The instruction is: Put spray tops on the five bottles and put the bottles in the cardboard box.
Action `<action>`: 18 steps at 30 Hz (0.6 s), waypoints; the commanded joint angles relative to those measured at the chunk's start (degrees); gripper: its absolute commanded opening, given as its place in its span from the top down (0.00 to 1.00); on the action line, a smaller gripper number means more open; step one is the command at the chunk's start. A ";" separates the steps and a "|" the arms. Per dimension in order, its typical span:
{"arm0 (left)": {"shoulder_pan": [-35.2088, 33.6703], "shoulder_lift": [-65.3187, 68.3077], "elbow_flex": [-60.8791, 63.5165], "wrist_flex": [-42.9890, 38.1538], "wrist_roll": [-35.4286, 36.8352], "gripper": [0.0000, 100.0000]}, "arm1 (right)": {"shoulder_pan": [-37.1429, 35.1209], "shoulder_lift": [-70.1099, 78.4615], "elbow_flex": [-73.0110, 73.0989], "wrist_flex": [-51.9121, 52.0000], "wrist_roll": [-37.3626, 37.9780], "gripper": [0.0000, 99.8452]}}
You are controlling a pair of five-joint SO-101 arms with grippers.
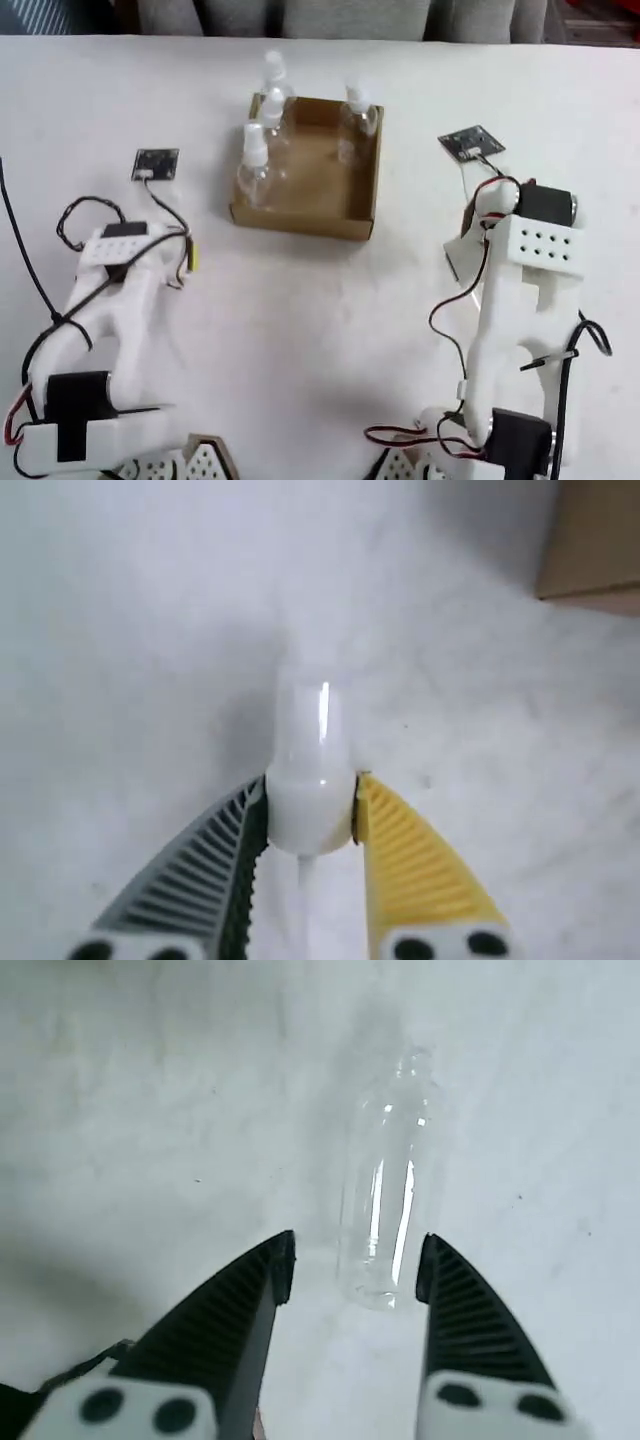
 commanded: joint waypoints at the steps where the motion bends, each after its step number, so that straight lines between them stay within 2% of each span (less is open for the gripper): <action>1: -0.40 -0.48 -0.62 -2.02 -0.53 0.98 | 0.57 -1.45 -0.53 0.48 -1.14 0.83; 12: 3.12 -0.57 -0.70 -2.20 -0.53 0.98 | -0.75 -1.54 7.12 -5.23 -1.14 0.83; 18: 3.38 -0.57 -0.70 -1.93 -5.27 0.98 | 3.91 -0.92 8.26 -11.03 -1.05 0.77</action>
